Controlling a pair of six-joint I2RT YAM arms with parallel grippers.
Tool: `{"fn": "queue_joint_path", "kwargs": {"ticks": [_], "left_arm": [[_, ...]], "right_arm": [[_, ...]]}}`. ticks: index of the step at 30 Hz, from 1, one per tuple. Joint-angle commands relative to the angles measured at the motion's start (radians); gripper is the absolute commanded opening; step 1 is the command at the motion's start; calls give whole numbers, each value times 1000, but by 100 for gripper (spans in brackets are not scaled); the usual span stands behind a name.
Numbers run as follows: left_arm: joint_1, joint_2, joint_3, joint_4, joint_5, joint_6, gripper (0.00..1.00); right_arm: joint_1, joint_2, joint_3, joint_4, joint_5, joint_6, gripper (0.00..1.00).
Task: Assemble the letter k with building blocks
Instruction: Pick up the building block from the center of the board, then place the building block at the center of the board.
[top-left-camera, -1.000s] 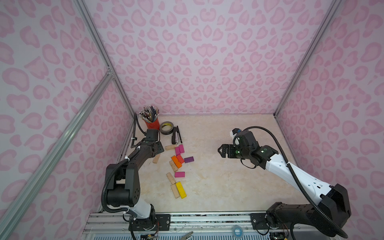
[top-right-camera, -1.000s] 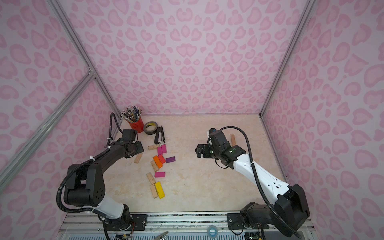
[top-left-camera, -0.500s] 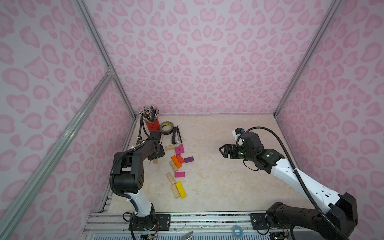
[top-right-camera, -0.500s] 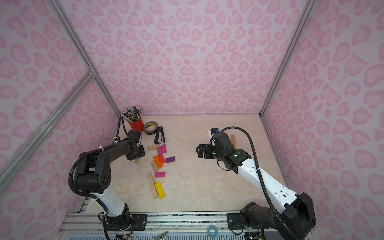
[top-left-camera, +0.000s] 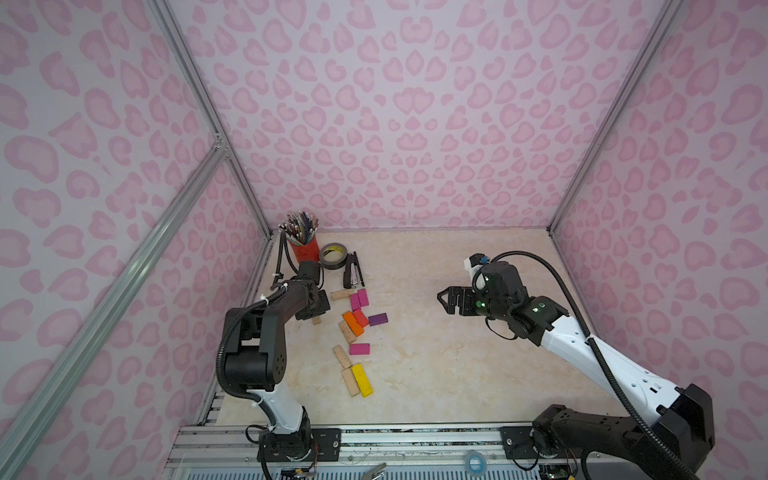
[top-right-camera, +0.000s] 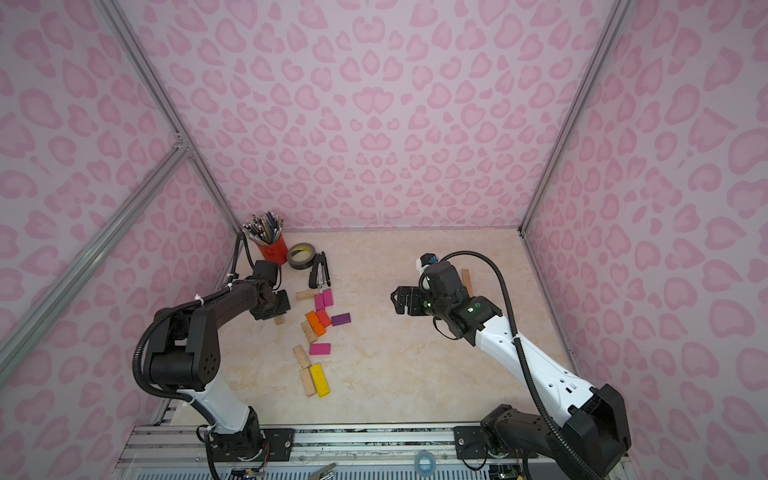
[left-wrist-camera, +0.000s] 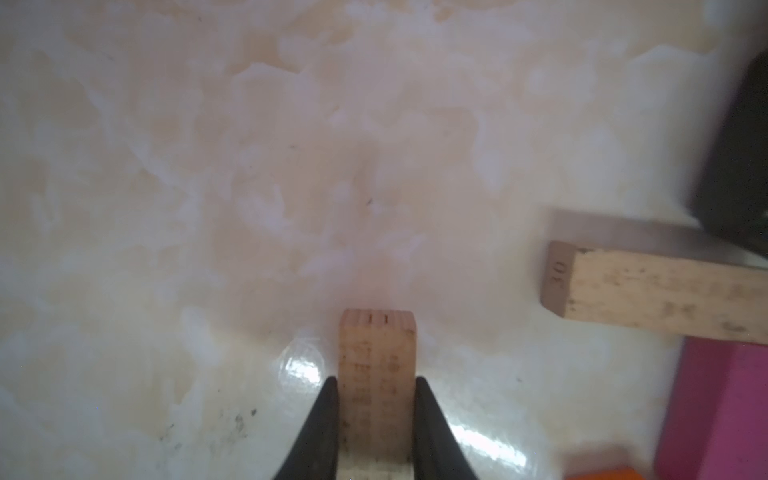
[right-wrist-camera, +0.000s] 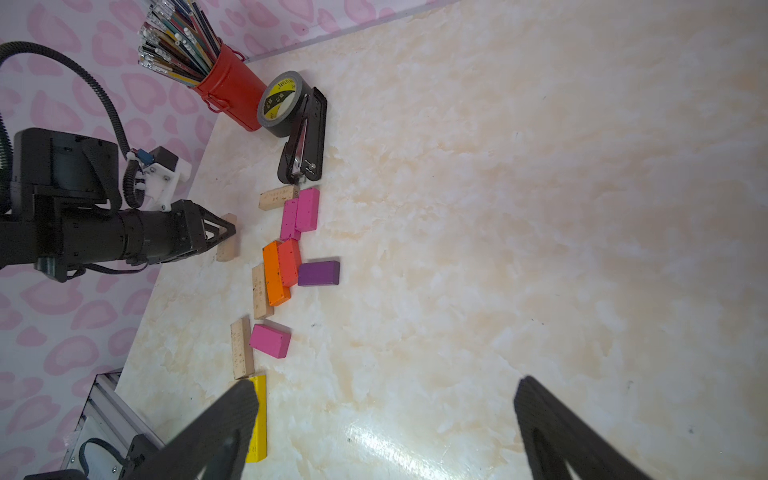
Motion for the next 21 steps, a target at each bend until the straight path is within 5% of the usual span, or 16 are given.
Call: {"fn": "queue_joint_path", "kwargs": {"ticks": [1, 10, 21], "left_arm": [[-25, -86, 7, -1, 55, -11, 20], [-291, -191, 194, -35, 88, -81, 19], [-663, 100, 553, -77, -12, -108, 19]], "right_arm": [[0, -4, 0, 18, -3, -8, 99], [-6, -41, -41, 45, 120, 38, 90], [-24, -156, -103, -61, 304, 92, 90]]}}
